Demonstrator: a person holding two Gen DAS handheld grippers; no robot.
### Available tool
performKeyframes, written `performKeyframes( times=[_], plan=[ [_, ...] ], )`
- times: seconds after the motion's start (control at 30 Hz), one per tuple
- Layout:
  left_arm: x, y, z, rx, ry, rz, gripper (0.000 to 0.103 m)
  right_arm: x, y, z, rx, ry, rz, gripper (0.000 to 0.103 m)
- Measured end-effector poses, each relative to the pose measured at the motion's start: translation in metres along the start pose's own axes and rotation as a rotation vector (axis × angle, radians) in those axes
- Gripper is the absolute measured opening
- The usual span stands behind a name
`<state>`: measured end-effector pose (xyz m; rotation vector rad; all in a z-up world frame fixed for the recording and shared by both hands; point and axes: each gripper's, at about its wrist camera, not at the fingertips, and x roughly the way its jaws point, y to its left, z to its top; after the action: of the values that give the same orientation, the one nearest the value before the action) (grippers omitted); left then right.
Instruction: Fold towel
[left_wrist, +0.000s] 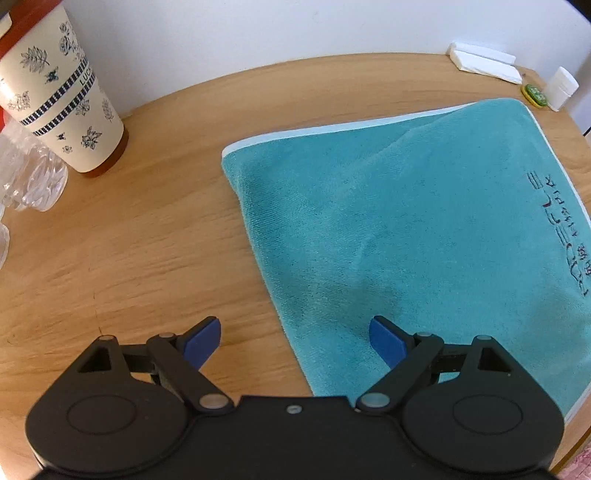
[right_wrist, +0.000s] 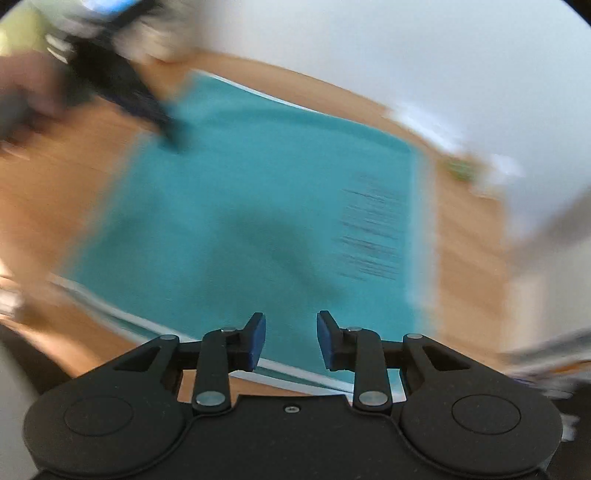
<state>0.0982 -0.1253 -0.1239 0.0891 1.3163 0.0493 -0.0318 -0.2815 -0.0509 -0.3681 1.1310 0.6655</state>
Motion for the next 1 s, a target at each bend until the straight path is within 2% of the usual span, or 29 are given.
performKeyframes(
  times=[0.1, 0.2, 0.4, 0.53, 0.63, 0.73, 0.87, 1.0],
  plan=[
    [0.002, -0.005, 0.001, 0.043, -0.012, -0.002, 0.093, 0.023, 0.05, 0.004, -0.186, 0.002, 0.13, 0.035],
    [0.004, -0.007, 0.003, 0.071, -0.017, -0.008, 0.096, 0.034, 0.066, 0.009, -0.251, 0.023, 0.184, 0.035],
    [0.008, 0.001, 0.004, 0.062, -0.023, -0.034, 0.098, 0.048, 0.078, 0.009, -0.332, 0.075, 0.183, 0.035],
    [0.01, -0.002, 0.005, 0.091, -0.034, -0.028, 0.098, 0.051, 0.076, 0.005, -0.343, 0.08, 0.176, 0.033],
    [0.01, -0.004, 0.007, 0.105, -0.035, -0.012, 0.101, 0.057, 0.072, 0.006, -0.313, 0.09, 0.177, 0.015],
    [0.012, -0.005, 0.01, 0.115, -0.029, -0.005, 0.103, 0.059, 0.071, 0.004, -0.313, 0.084, 0.176, 0.009],
    [0.012, -0.008, 0.012, 0.14, -0.036, 0.006, 0.103, 0.052, 0.058, 0.001, -0.241, 0.11, 0.246, 0.007],
    [0.012, -0.012, 0.012, 0.17, -0.044, 0.02, 0.103, 0.051, 0.048, -0.008, -0.245, 0.137, 0.227, 0.007]
  ],
)
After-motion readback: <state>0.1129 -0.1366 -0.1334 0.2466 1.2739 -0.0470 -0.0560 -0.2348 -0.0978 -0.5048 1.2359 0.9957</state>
